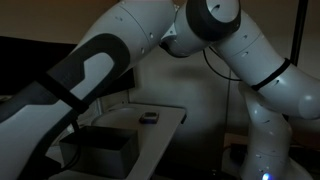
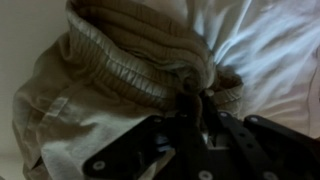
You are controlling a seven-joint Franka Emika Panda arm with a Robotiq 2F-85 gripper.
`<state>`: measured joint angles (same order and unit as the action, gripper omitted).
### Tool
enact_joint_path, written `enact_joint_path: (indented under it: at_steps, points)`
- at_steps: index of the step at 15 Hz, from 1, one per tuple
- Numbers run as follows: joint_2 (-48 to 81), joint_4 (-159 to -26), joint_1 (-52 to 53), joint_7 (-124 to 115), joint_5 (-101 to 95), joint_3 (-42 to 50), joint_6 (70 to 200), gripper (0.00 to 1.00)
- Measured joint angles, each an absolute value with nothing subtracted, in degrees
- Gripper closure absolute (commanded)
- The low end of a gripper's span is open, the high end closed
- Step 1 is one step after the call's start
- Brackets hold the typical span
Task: Put the shirts inside the basket
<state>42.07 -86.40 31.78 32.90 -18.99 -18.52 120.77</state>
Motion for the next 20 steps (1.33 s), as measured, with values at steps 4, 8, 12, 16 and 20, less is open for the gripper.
enact_joint_path:
  at_steps: [4, 8, 12, 16, 20]
  points:
    - [41.88, -85.71, 31.73, 32.91, -18.98, -18.87, 120.07, 0.89]
    - [39.92, -84.54, 31.50, 33.14, -18.98, -19.56, 119.37, 0.88]
    - [34.94, -84.08, 30.46, 34.49, -18.97, -20.13, 117.11, 0.88]
    - [29.51, -81.71, 28.59, 38.04, -18.96, -20.11, 111.54, 0.89]
    - [26.22, -76.05, 27.66, 42.19, -19.00, -19.50, 103.93, 0.89]
